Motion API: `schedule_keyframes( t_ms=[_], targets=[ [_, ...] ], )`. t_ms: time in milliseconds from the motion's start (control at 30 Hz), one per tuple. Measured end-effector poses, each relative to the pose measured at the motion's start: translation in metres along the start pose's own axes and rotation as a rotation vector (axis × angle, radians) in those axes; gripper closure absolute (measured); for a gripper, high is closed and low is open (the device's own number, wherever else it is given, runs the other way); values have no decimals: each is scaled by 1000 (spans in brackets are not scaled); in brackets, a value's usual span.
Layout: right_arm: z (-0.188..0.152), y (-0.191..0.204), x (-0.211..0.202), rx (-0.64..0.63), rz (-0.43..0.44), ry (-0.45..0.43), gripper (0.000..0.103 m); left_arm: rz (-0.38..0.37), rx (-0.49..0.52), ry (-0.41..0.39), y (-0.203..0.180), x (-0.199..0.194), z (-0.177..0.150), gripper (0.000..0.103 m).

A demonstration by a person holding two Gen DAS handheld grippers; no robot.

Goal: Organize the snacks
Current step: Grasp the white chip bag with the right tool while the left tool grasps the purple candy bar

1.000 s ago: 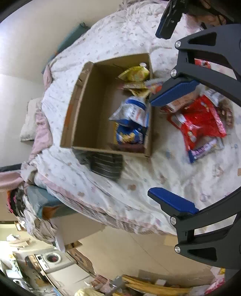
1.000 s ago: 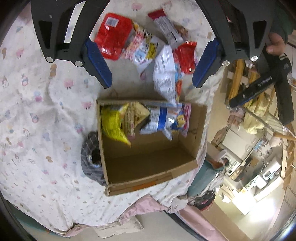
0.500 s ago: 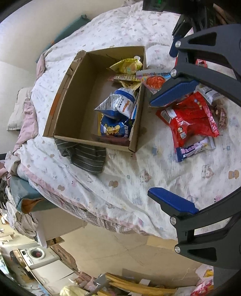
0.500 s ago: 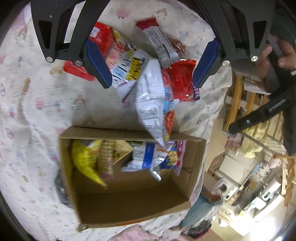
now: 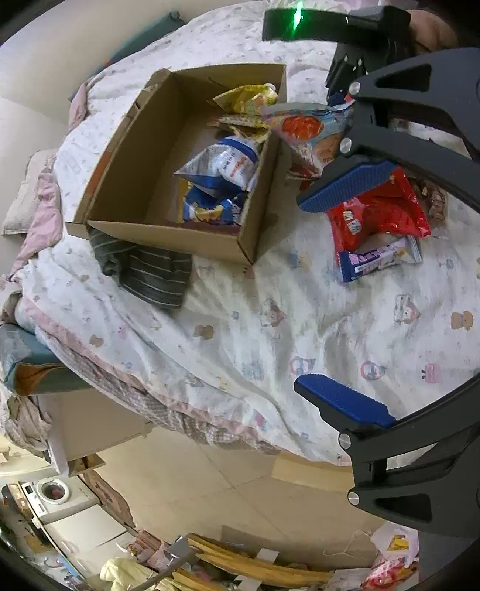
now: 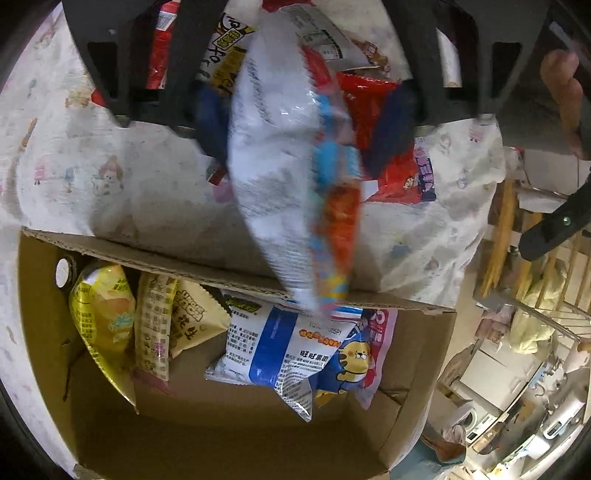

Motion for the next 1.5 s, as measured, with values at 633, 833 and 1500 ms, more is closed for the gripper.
schedule_keyframes(
  t_ms=[633,833,1500],
  targets=[
    [-24,-36,-105,111,146,-311,68,79,-60,230,9,50,-42,38],
    [-30,-53,-116,170,127,-358,68,67,-52,377,-1,76,-67,59],
    [-42,-63,-124,162,74,-362,68,159,178,385,-36,102,-100,88]
  ],
)
Point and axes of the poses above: each gripper's, at about its wrist camera, not at the fingertips, and x roughly the way its jaws point, y to its left, z to its top, the point moved 6 cm from there along x, roughly the way its jaws point, and after that the axes turned 11 degrees about -x, right-handed, at the moved point
